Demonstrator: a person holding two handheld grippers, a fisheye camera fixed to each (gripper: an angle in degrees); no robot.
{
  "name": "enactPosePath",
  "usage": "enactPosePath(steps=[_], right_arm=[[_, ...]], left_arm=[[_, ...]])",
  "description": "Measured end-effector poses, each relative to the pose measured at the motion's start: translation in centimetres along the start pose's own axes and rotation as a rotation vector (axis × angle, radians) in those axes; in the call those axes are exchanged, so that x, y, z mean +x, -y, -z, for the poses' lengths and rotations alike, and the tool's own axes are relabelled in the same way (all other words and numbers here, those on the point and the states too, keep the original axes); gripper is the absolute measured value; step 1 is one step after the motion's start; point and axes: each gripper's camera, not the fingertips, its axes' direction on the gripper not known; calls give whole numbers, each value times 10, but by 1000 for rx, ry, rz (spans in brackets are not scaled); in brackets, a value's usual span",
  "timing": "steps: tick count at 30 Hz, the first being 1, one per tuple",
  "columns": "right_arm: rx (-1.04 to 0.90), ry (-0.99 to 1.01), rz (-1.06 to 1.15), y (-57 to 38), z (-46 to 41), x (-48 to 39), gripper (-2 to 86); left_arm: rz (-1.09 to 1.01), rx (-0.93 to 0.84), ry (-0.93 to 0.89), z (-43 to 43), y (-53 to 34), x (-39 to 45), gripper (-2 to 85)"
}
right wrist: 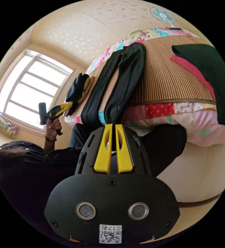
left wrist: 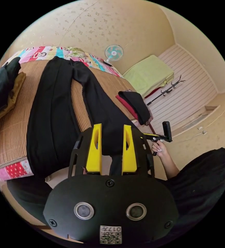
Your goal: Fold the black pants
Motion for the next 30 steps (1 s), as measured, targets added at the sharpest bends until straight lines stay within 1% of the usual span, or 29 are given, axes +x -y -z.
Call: enactPosePath(steps=[1,2,4,6,8,10,11,12,13,14,15,16,17,18,20,21,23,24,26,28,30], right_arm=[[34,4,87,0,19,-25,28],[51,-32,172,1,29,-49,27],[31,-84,245,8,30,-75,27],[-8,-83,314,16,20,-92,27],[-48,-34,357,26,-2,-105,29],[-87,15,380,35,-19,-112,33],[-129,8,420,42,-29,-117,36],[-163,-4,453,46,-33,-120,38],[-255,7,531,57,-41,-123,43],[-340,70,590,71,-45,-119,49],[-376,114,606,80,-45,-115,57],[-435,200,608,103,-43,-103,71],[-453,239,581,133,-39,-86,101],[-434,225,541,152,-37,-75,116],[-326,128,334,236,-35,-25,144],[-296,104,273,257,-37,-11,148],[-202,33,59,336,-58,41,158],[-186,22,6,353,-65,52,159],[-104,12,-186,405,-93,87,160],[-19,4,-279,429,-111,102,153],[67,-73,-350,441,-122,109,141]], left_arm=[[-17,-34,-73,-4,13,10,129],[-24,-70,-151,-11,25,16,134],[-18,-126,-243,-25,44,20,141],[1,-199,-269,-44,58,18,146],[8,-286,-289,-69,65,11,130],[2,-286,-264,-74,61,5,94],[-6,-254,-227,-68,55,-1,61],[-6,-233,-219,-64,51,-5,50],[6,-197,-210,-54,44,-15,29],[27,-169,-216,-45,38,-27,21],[40,-159,-219,-41,35,-33,18],[70,-136,-231,-32,30,-44,14],[87,-111,-254,-23,25,-54,11],[89,-98,-262,-18,23,-58,10],[66,-61,-266,-4,19,-67,8],[60,-60,-270,-1,19,-69,8],[56,-57,-304,8,20,-79,7],[56,-54,-313,11,20,-81,7],[35,-36,-324,22,19,-87,6],[17,-23,-304,31,17,-90,6],[12,-8,-305,39,13,-96,6]])
